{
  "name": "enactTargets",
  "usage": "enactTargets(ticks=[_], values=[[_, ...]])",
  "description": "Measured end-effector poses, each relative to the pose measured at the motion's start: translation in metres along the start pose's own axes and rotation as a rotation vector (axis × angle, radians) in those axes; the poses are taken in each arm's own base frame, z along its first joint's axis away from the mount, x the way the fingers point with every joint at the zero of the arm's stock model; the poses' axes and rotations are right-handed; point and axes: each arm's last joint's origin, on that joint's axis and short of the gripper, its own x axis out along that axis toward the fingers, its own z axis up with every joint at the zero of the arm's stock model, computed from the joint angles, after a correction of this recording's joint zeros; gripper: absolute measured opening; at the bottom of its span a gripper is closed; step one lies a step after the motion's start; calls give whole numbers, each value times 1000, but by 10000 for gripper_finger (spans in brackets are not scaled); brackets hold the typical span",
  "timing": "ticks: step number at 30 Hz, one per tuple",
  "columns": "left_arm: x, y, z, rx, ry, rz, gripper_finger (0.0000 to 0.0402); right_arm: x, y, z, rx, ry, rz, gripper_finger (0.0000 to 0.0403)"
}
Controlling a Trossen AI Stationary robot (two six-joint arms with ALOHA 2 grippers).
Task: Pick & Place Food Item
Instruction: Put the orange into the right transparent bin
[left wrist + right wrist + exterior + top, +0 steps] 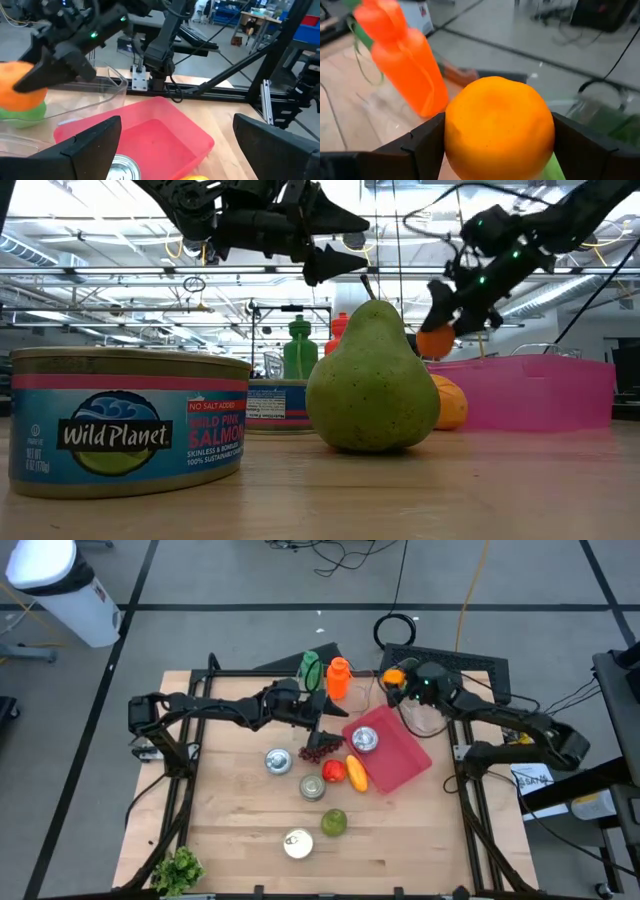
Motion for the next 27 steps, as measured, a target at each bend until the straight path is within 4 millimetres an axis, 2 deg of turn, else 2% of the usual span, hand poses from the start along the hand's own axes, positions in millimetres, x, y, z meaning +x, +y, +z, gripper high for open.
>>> enactTargets(ticks=[8,27], values=[[0,0,-1,-3,6,0,395,22,-2,-16,10,103,-26,293],[0,0,0,-5,4,1,395,44,-3,-31,-30,165,-59,293]])
